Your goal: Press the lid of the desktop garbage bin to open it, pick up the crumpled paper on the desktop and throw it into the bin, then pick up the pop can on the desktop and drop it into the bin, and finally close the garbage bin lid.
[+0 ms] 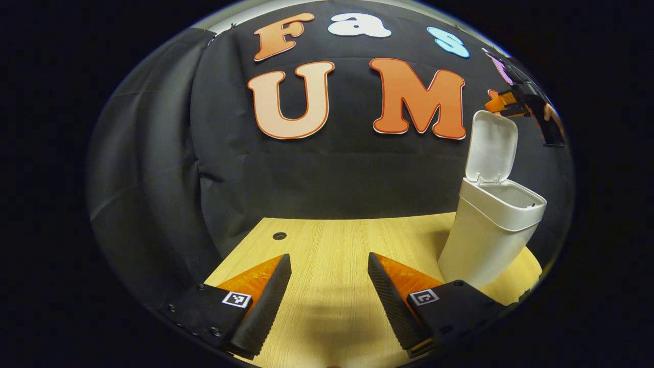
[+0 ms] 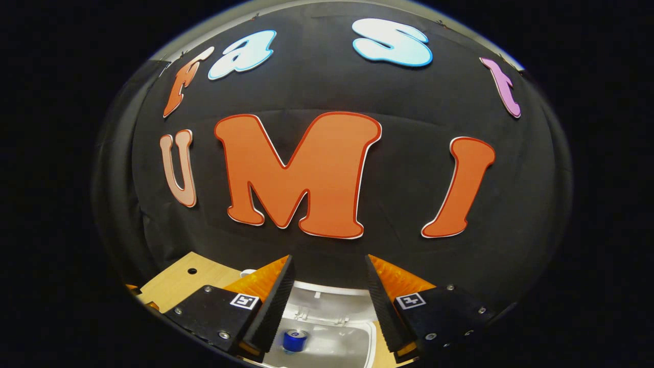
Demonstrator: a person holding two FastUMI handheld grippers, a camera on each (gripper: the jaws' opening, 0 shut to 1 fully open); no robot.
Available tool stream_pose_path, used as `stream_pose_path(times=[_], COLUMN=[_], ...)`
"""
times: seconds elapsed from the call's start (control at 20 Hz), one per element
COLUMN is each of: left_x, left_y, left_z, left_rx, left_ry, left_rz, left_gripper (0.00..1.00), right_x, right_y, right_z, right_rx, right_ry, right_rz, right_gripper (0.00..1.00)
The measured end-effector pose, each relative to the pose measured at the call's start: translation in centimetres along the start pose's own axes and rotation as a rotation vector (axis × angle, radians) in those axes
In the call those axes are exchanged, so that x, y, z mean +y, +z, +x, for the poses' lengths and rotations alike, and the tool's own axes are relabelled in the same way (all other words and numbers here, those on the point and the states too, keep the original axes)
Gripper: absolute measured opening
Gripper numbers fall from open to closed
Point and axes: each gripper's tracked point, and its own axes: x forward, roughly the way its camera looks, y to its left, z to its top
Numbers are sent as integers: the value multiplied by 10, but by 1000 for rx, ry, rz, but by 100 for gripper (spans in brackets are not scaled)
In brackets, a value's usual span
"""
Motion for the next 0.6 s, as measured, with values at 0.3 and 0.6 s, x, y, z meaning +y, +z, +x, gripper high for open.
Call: stream_pose_path(times=[0.3,0.6], left_x=[-11,-20], left_y=[1,2], left_z=[0,-3], left_rx=[2,8], left_ry=[-29,-50], left_rz=[8,34], left_gripper=[96,96], right_x=[7,15], right_y=[-28,-60], right_z=[-21,-37], right_rx=[56,108], right_ry=[39,69], right_rz=[30,63], right_gripper=[82,82])
